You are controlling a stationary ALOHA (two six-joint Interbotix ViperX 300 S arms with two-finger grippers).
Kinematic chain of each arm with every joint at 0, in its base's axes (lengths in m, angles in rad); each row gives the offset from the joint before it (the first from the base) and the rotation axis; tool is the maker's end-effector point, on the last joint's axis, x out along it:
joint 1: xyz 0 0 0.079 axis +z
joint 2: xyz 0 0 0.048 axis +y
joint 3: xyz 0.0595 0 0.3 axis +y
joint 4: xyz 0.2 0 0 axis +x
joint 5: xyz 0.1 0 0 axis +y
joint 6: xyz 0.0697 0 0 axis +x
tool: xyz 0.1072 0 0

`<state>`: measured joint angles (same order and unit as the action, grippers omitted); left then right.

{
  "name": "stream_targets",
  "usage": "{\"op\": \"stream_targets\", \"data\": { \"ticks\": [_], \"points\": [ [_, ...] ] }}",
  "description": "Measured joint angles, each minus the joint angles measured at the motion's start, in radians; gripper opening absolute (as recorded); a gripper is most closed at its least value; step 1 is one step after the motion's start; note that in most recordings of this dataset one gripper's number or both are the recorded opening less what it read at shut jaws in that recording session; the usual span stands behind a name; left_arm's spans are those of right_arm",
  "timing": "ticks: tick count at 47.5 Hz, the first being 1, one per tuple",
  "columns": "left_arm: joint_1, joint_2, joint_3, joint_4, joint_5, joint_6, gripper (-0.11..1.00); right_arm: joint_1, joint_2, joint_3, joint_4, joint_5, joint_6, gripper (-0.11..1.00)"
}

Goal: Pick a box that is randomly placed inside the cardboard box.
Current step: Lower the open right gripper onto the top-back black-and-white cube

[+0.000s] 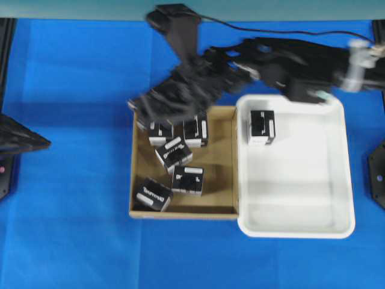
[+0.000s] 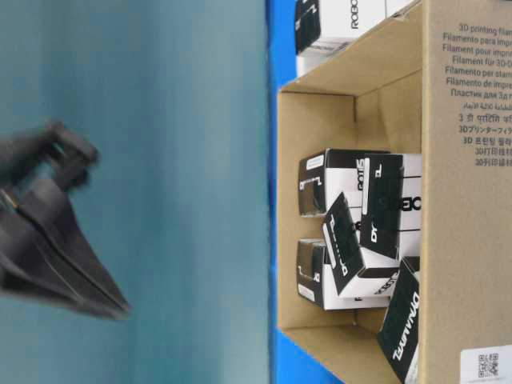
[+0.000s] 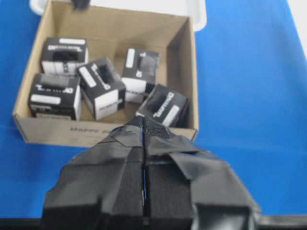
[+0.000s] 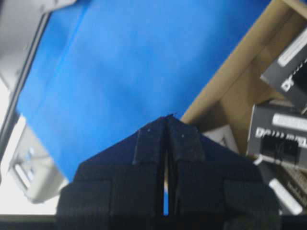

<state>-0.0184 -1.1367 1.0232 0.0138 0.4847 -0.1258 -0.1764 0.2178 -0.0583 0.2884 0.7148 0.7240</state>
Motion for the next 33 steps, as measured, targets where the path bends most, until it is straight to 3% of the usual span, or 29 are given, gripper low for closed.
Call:
{"op": "stream_targets", "data": {
  "ticks": [8, 16, 33],
  "points": [
    [-0.009, -0.037, -0.012, 0.0, 0.071, 0.002, -0.07, -0.005, 0.098, -0.101, -0.115, 0.106, 0.195, -0.02],
    [-0.032, -0.04, -0.014, 0.0, 0.092, 0.003, -0.07, 0.006, 0.141, -0.133, -0.253, 0.189, 0.39, -0.02],
    [-0.04, -0.043, -0.014, 0.0, 0.094, 0.008, -0.07, 0.063, 0.175, -0.132, -0.278, 0.213, 0.491, 0.08]
  ]
}}
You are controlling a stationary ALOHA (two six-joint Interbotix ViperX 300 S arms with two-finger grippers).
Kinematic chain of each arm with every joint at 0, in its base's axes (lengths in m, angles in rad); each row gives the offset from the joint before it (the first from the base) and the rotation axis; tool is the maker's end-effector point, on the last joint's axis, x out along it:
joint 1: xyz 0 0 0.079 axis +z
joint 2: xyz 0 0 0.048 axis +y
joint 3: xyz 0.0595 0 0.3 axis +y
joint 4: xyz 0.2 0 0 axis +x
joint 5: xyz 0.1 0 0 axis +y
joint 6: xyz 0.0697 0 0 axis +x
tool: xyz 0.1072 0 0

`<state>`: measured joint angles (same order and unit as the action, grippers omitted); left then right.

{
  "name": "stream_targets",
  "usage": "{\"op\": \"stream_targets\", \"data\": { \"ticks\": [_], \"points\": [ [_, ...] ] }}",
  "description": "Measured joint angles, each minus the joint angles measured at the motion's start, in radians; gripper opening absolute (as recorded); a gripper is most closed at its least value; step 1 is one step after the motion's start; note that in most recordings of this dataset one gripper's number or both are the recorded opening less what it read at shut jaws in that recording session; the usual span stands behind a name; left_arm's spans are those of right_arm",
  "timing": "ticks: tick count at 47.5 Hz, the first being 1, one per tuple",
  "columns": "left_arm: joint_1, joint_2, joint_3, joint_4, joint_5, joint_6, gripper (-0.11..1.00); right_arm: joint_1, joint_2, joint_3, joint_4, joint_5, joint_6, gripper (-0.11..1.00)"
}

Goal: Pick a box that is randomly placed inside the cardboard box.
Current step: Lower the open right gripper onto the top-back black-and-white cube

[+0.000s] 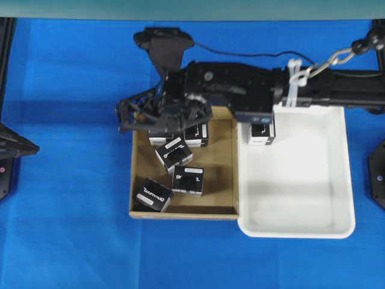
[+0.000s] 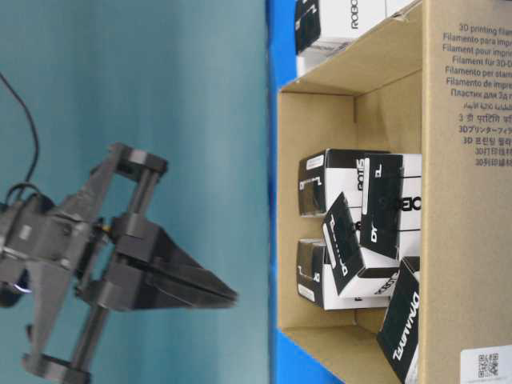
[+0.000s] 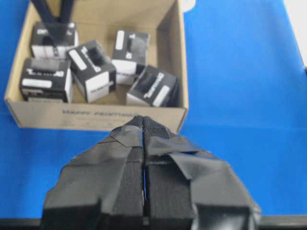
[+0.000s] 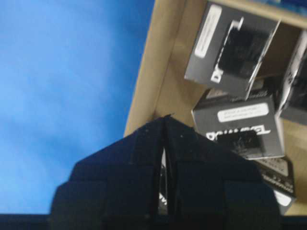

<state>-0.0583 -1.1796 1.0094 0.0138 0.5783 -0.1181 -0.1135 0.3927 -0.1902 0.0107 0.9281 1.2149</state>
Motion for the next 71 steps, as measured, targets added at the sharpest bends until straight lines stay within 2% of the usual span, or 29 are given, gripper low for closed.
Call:
{"op": "stream_targets", "data": {
  "ticks": [4, 7, 18, 21, 33, 41, 71],
  "points": [
    [0.0, -0.002, 0.0, 0.0, -0.002, 0.009, -0.07, 0.003, 0.015, 0.003, 0.0, -0.002, 0.002, 0.16],
    [0.0, -0.003, 0.0, 0.0, 0.0, 0.018, -0.07, 0.0, 0.026, 0.006, 0.0, -0.005, 0.008, 0.25],
    [0.0, -0.012, 0.0, 0.0, 0.0, 0.031, -0.07, -0.006, 0.054, 0.009, -0.015, -0.037, 0.048, 0.9],
    [0.0, -0.017, 0.002, 0.0, 0.0, 0.029, -0.07, -0.006, 0.058, 0.009, -0.038, -0.029, 0.069, 0.98],
    [-0.009, -0.032, 0.0, 0.0, 0.0, 0.028, -0.07, -0.012, 0.066, 0.011, -0.117, 0.041, 0.147, 0.98],
    [-0.011, -0.034, 0.0, 0.002, 0.0, 0.028, -0.07, -0.018, 0.075, 0.009, -0.123, 0.043, 0.161, 0.98],
    [-0.011, -0.034, 0.006, 0.0, 0.0, 0.031, -0.07, -0.014, 0.169, -0.002, -0.153, 0.021, 0.314, 0.98]
  ]
}}
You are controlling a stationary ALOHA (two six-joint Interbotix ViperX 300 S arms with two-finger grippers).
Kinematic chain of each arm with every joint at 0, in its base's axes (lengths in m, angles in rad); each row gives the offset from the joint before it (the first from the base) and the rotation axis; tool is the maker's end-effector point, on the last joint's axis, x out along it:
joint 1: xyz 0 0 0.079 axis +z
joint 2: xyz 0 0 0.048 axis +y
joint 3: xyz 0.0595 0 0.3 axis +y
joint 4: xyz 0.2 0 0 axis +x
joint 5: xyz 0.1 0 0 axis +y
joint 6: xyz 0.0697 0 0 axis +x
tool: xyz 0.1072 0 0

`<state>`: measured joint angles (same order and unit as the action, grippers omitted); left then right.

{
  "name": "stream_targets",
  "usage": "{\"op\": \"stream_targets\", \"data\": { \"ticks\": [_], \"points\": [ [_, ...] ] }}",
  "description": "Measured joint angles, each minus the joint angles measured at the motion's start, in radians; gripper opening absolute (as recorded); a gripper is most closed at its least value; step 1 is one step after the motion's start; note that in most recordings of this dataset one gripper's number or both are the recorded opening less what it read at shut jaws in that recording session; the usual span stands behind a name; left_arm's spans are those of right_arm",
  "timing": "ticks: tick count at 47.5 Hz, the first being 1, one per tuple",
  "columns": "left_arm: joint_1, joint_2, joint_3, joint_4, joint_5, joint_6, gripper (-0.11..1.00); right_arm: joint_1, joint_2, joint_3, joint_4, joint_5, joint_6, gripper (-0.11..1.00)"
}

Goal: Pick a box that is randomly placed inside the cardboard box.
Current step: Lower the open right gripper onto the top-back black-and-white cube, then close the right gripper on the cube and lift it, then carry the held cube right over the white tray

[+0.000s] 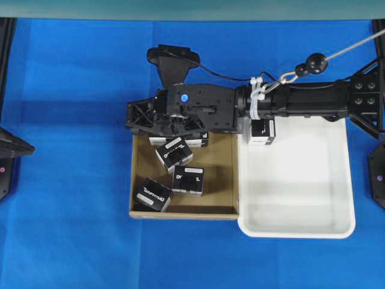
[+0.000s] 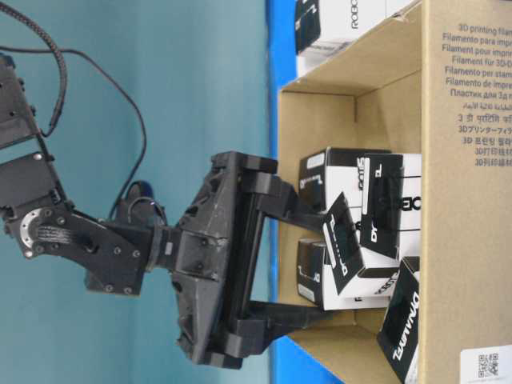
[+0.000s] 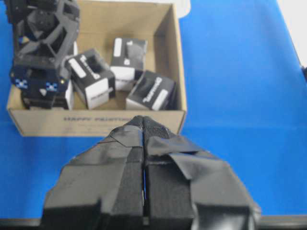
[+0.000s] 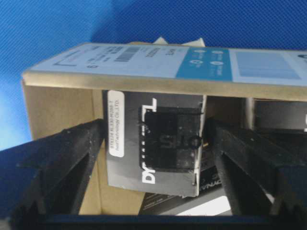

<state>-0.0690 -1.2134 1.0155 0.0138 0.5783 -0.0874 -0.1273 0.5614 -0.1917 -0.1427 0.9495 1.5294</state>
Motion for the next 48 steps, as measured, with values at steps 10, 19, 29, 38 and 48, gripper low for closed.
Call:
{"op": "stream_targets", "data": {
  "ticks": [10, 19, 29, 38, 48],
  "points": [
    [0.0, 0.0, 0.0, 0.0, 0.002, 0.003, -0.07, 0.003, 0.006, -0.003, 0.0, -0.002, 0.011, 0.85],
    [0.0, 0.0, 0.0, 0.0, 0.002, 0.002, -0.07, 0.009, 0.002, -0.023, 0.0, -0.006, 0.009, 0.6],
    [0.0, 0.0, 0.0, 0.0, 0.002, 0.003, -0.07, 0.017, -0.023, -0.048, -0.002, -0.006, -0.009, 0.6],
    [0.0, 0.0, 0.011, 0.0, 0.002, 0.002, -0.07, 0.025, -0.092, -0.063, -0.003, 0.061, -0.098, 0.6],
    [0.0, 0.0, 0.014, 0.0, 0.002, 0.003, -0.07, 0.037, -0.195, -0.112, -0.026, 0.173, -0.172, 0.6]
  ]
}}
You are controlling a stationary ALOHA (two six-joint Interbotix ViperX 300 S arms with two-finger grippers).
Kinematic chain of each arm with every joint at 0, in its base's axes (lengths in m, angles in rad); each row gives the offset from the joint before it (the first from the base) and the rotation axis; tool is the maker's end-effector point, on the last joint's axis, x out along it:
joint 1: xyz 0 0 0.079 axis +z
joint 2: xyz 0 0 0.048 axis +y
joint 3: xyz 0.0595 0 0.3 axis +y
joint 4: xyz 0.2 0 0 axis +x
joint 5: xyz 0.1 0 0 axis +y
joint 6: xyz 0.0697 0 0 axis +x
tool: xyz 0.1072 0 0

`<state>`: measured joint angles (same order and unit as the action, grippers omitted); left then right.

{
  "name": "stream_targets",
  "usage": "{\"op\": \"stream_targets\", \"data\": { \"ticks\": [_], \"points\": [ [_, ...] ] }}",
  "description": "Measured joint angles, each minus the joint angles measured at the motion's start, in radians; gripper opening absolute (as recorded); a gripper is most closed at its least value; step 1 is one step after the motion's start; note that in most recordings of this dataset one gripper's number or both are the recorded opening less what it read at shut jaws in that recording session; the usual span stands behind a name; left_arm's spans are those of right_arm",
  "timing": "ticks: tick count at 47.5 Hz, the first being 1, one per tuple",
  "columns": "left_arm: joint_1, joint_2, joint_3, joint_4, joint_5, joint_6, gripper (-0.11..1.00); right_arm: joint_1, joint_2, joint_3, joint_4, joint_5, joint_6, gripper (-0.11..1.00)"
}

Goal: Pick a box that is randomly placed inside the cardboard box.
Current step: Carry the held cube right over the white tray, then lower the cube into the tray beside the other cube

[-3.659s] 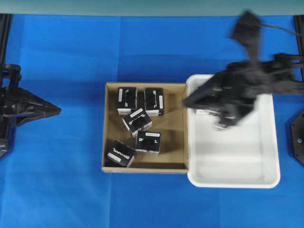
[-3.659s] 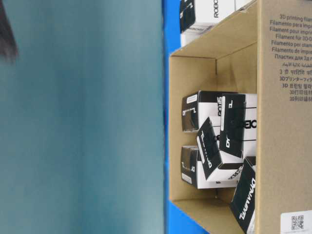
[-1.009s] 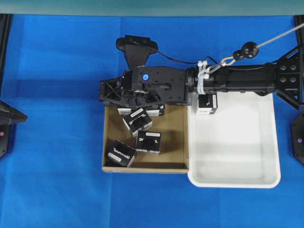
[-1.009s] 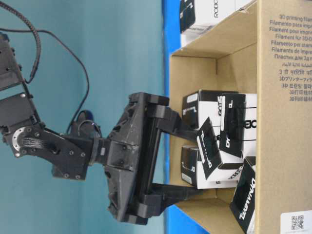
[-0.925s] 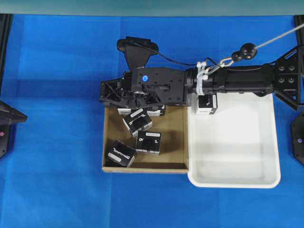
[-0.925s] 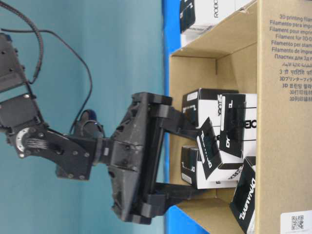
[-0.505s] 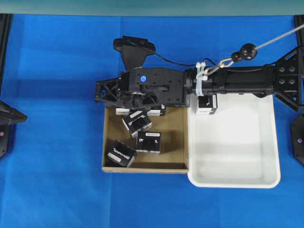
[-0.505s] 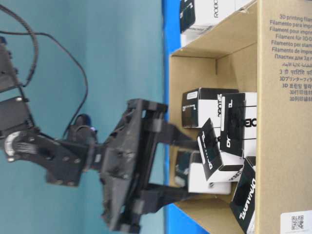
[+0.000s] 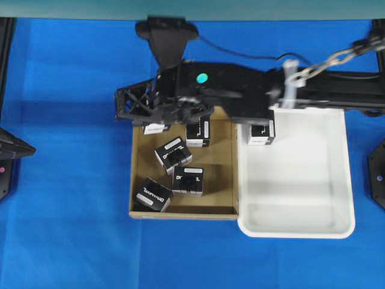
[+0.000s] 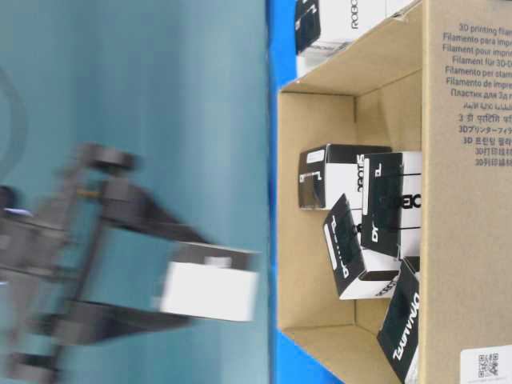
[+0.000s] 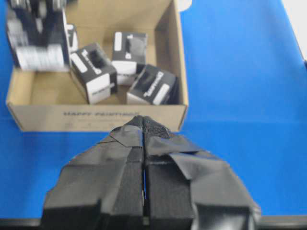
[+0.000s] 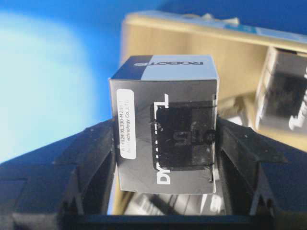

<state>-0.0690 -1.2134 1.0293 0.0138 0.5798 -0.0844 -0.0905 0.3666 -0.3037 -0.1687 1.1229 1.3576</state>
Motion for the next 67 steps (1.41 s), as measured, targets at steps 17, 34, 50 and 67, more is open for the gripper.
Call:
{"op": "stream_targets", "data": {
  "ticks": [17, 34, 50, 67],
  "points": [
    [0.0, 0.0, 0.008, 0.002, -0.002, -0.008, -0.07, 0.018, -0.235, 0.034, -0.057, 0.325, -0.064, 0.6],
    [0.0, 0.0, 0.008, 0.0, 0.0, -0.015, -0.07, 0.049, -0.43, 0.354, -0.066, 0.394, 0.043, 0.6],
    [0.0, 0.0, 0.008, 0.0, 0.0, -0.015, -0.07, 0.057, -0.663, 0.765, -0.067, 0.066, 0.23, 0.6],
    [0.0, 0.0, 0.008, 0.0, -0.002, -0.021, -0.07, -0.011, -0.684, 1.037, -0.069, -0.081, 0.281, 0.59]
  ]
}}
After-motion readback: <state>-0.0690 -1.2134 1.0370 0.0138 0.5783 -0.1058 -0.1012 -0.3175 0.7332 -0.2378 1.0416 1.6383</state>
